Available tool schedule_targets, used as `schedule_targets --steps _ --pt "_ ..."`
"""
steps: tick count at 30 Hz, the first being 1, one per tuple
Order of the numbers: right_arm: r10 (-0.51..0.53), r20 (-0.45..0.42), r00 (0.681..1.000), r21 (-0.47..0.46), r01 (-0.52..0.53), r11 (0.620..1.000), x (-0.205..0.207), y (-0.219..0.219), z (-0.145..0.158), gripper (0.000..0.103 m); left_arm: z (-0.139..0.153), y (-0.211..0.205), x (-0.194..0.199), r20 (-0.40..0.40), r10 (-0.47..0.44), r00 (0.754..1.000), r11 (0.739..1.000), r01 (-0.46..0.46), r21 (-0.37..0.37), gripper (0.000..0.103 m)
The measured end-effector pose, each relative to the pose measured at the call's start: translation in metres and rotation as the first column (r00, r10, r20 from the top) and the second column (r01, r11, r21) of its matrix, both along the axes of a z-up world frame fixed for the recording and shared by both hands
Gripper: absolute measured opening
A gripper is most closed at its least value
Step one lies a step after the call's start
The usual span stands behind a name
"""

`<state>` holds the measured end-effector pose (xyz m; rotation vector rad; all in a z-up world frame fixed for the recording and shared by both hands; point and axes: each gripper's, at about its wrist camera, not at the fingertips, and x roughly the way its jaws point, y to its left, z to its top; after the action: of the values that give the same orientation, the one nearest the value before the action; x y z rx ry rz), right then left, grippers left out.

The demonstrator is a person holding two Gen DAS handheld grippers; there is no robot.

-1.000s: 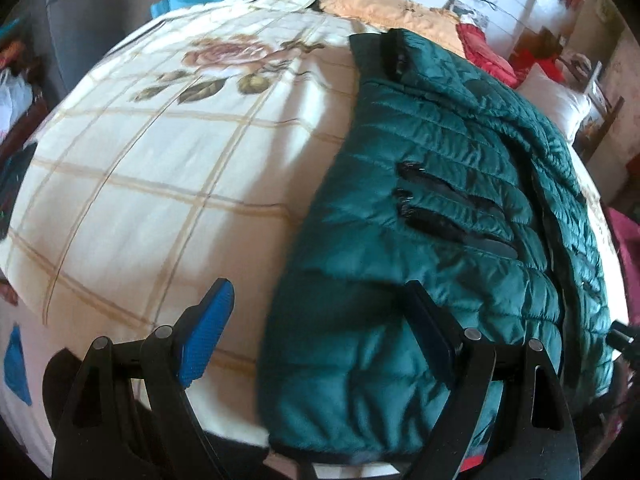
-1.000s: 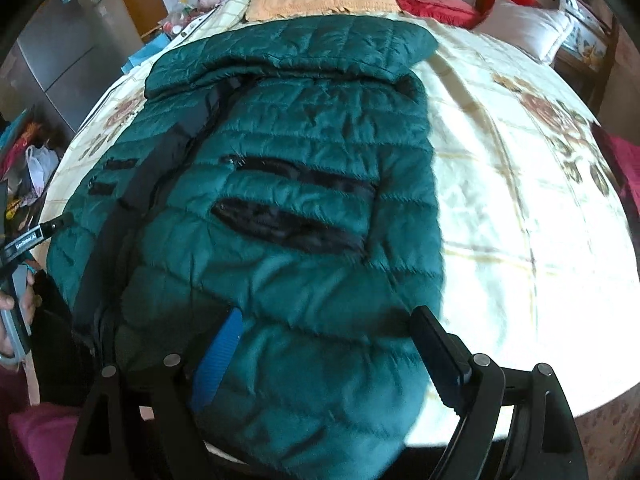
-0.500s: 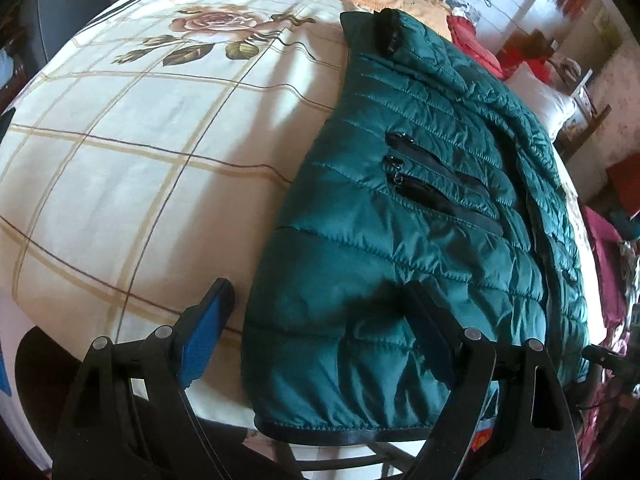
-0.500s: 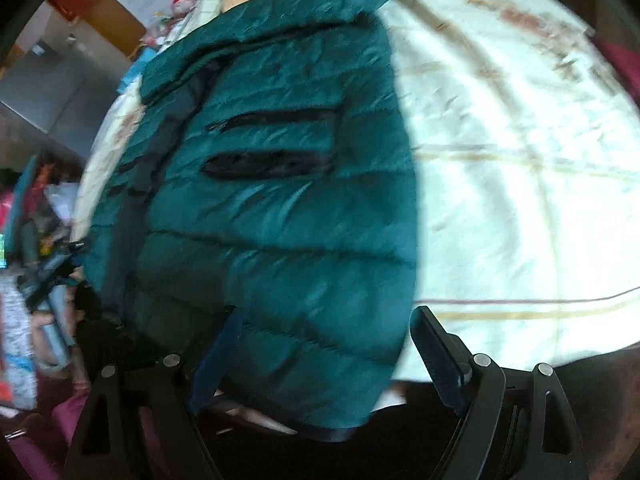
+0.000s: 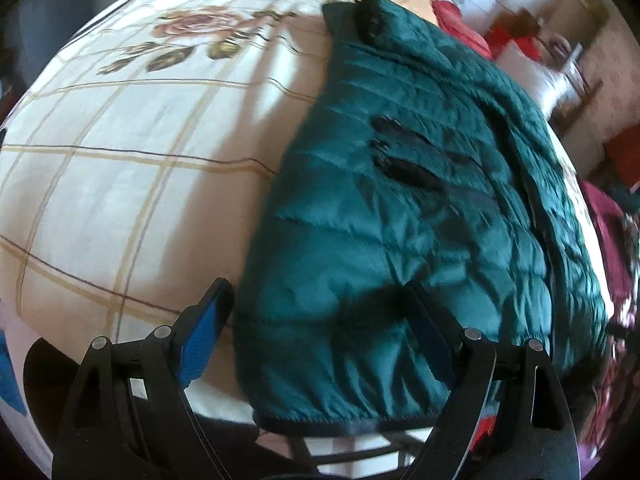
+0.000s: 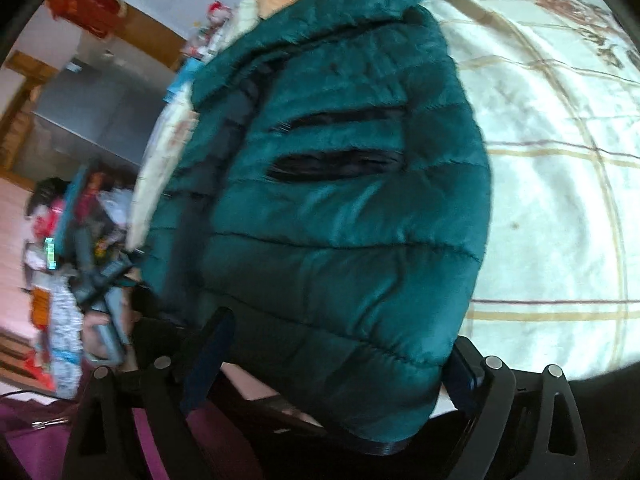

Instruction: Fold large clothes

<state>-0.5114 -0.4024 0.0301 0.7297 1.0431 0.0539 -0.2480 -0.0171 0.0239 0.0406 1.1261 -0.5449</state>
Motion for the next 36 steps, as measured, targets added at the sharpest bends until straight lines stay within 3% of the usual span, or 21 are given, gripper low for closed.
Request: schedule_targets --steps 6,12,14,16,19,21,27,29,30,32,33,34,36 --pt "0.016 -0.037 0.999 -0.020 -0.017 1.000 0.010 0.001 -0.009 0.088 0.000 -0.005 0.001 0.007 0.006 1.000 1.000 -0.006 0.010 0.086" --pt "0.034 -0.010 0.999 0.002 -0.034 0.999 0.011 0.003 -0.010 0.087 -0.001 -0.007 0.001 0.021 0.002 1.000 1.000 -0.002 0.013 0.086" --pt "0.029 -0.024 0.999 0.006 -0.029 1.000 0.007 0.000 -0.014 0.080 -0.001 -0.007 0.001 0.022 0.004 1.000 1.000 -0.004 0.011 0.086" --pt "0.032 -0.014 0.999 0.008 -0.032 0.999 0.005 -0.002 -0.014 0.062 -0.002 -0.007 0.001 0.027 0.006 1.000 1.000 -0.006 0.007 0.086" --pt "0.041 0.001 0.999 -0.002 -0.041 0.999 0.003 -0.002 -0.013 0.046 -0.002 -0.007 0.001 0.035 0.009 0.999 1.000 -0.009 0.009 0.086" --pt "0.047 0.015 0.999 -0.013 -0.047 0.999 0.003 -0.001 -0.011 0.043 -0.001 -0.009 0.001 0.031 0.001 1.000 1.000 -0.002 0.026 0.086" --pt "0.037 0.064 0.997 0.014 -0.038 0.999 0.007 -0.002 -0.009 0.045 0.002 -0.008 0.000 0.016 -0.008 1.000 1.000 0.007 0.005 0.061" --pt "0.049 0.062 0.997 -0.010 -0.048 0.999 0.009 0.003 -0.011 0.045 0.004 -0.007 -0.002 0.028 -0.009 1.000 1.000 0.009 0.002 0.049" --pt "0.052 0.064 0.997 -0.020 -0.051 0.999 0.009 0.005 -0.011 0.045 0.006 -0.006 -0.003 0.034 -0.006 0.999 1.000 0.006 0.001 0.037" --pt "0.052 0.073 0.996 -0.018 -0.051 0.999 0.011 0.004 -0.007 0.037 0.014 -0.006 -0.004 0.057 0.000 0.998 1.000 0.000 0.000 0.023" --pt "0.045 0.092 0.995 -0.014 -0.044 0.999 0.011 0.002 -0.002 0.028 0.020 -0.006 -0.004 0.070 -0.008 0.998 1.000 0.008 -0.007 0.018" --pt "0.038 0.118 0.992 -0.012 -0.037 0.999 0.011 -0.002 0.005 0.022 0.025 -0.007 -0.003 0.079 -0.016 0.997 1.000 0.017 -0.019 0.016" --pt "0.021 0.179 0.984 0.007 -0.022 1.000 0.011 -0.011 0.021 0.020 0.041 -0.006 -0.001 0.102 -0.023 0.995 0.998 0.030 -0.059 0.015"
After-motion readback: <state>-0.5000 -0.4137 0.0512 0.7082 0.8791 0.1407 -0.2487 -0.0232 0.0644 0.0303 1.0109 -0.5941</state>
